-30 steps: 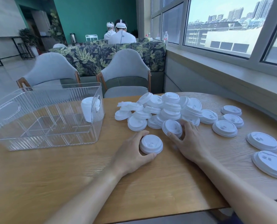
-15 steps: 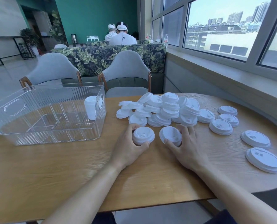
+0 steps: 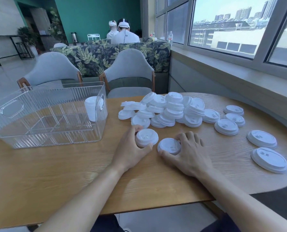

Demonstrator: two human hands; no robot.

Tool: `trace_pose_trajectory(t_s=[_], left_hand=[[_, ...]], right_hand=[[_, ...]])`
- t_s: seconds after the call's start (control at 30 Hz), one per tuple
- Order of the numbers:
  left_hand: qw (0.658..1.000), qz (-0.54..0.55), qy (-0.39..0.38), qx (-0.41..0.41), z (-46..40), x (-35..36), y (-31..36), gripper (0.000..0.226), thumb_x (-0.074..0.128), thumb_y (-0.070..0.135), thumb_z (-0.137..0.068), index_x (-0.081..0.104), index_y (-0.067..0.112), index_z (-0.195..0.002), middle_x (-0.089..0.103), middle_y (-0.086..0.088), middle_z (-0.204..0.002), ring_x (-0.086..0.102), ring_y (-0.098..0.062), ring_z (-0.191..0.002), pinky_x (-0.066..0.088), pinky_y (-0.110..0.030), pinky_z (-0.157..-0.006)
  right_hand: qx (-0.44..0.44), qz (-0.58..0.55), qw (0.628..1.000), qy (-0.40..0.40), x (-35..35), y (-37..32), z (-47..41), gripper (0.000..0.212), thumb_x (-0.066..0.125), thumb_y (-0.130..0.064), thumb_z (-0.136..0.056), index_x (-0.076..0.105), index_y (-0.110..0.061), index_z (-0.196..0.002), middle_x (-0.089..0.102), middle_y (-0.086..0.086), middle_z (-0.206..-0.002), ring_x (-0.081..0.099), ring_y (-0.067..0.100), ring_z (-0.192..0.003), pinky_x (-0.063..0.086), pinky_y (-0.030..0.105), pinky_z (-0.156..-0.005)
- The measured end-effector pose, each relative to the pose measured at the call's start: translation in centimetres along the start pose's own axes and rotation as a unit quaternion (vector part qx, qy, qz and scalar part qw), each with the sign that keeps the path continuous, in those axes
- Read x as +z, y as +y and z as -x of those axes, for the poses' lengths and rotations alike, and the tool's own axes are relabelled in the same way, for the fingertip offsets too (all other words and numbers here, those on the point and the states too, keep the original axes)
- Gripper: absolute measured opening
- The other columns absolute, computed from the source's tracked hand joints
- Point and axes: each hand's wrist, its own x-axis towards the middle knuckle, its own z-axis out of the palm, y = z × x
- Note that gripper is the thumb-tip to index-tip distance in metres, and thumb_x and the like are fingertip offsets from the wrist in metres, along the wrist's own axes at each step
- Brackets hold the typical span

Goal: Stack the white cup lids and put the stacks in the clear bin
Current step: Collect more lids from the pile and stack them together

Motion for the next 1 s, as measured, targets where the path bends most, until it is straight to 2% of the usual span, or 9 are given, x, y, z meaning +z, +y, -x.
trace_pose_trajectory(t_s=[0.17,0.27,0.37,0.53,0.7,0.83,1.0], left_hand=[[1.000,-0.002,-0.002,0.001,0.1,0.0,0.1,0.067,0.078,0.049,-0.071,0.052,0.028,-0.129,0.059,0.019,-0.126,0.059,-0.004,-0.115,0.051,-0.034,-0.098],[1.000,0.002,-0.005,0.005,0.1,0.0,0.1,0.066,0.079,0.048,-0.072,0.052,0.029,-0.130,0.059,0.019,-0.126,0.059,-0.003,-0.114,0.051,-0.033,-0.098],[1.000,0.002,-0.012,0.008,0.1,0.0,0.0,0.067,0.081,0.045,-0.073,0.051,0.030,-0.131,0.058,0.019,-0.128,0.059,-0.005,-0.115,0.051,-0.034,-0.099],[1.000,-0.005,-0.012,0.026,0.3,0.1,0.4,0.070,0.078,0.051,-0.071,0.049,0.033,-0.132,0.058,0.020,-0.129,0.060,-0.005,-0.113,0.051,-0.035,-0.098],[0.999,0.000,0.006,0.035,0.5,0.2,0.8,0.065,0.080,0.053,-0.071,0.048,0.040,-0.126,0.058,0.026,-0.125,0.060,-0.004,-0.113,0.054,-0.038,-0.093],[0.999,0.025,0.021,0.036,0.8,1.3,1.8,0.064,0.079,0.052,-0.072,0.050,0.037,-0.127,0.059,0.023,-0.124,0.057,-0.004,-0.120,0.054,-0.038,-0.095],[0.998,0.051,0.008,0.047,1.1,2.5,2.9,0.060,0.084,0.042,-0.072,0.052,0.036,-0.122,0.060,0.024,-0.121,0.061,-0.005,-0.113,0.055,-0.038,-0.092]], right_hand=[[-0.030,-0.081,0.996,-0.038,-0.3,0.8,-0.1,0.082,0.048,-0.090,-0.066,0.047,-0.035,-0.127,0.043,-0.017,-0.124,0.035,0.008,-0.123,0.032,0.032,-0.109],[-0.061,-0.148,0.983,-0.086,-1.1,1.6,-0.1,0.079,0.057,-0.076,-0.064,0.046,-0.037,-0.132,0.043,-0.026,-0.121,0.040,0.006,-0.124,0.034,0.030,-0.107],[-0.052,-0.207,0.972,-0.102,-1.6,2.1,-0.2,0.077,0.065,-0.059,-0.061,0.047,-0.036,-0.132,0.041,-0.035,-0.118,0.045,0.006,-0.125,0.039,0.027,-0.106],[-0.051,-0.191,0.977,-0.079,-1.4,1.9,-0.1,0.074,0.081,-0.040,-0.074,0.047,-0.028,-0.139,0.040,-0.037,-0.113,0.043,0.003,-0.125,0.036,0.021,-0.101],[-0.072,-0.167,0.981,-0.069,-1.0,1.5,0.2,0.083,0.078,-0.061,-0.072,0.044,-0.028,-0.140,0.046,-0.026,-0.120,0.043,0.002,-0.126,0.037,0.028,-0.109],[-0.092,-0.144,0.984,-0.058,-0.7,1.4,0.3,0.084,0.068,-0.076,-0.070,0.044,-0.032,-0.137,0.052,-0.025,-0.122,0.041,0.002,-0.124,0.040,0.031,-0.108],[-0.096,-0.172,0.979,-0.058,-0.7,1.4,0.4,0.081,0.067,-0.073,-0.067,0.047,-0.035,-0.136,0.051,-0.022,-0.123,0.044,0.004,-0.121,0.041,0.031,-0.105]])
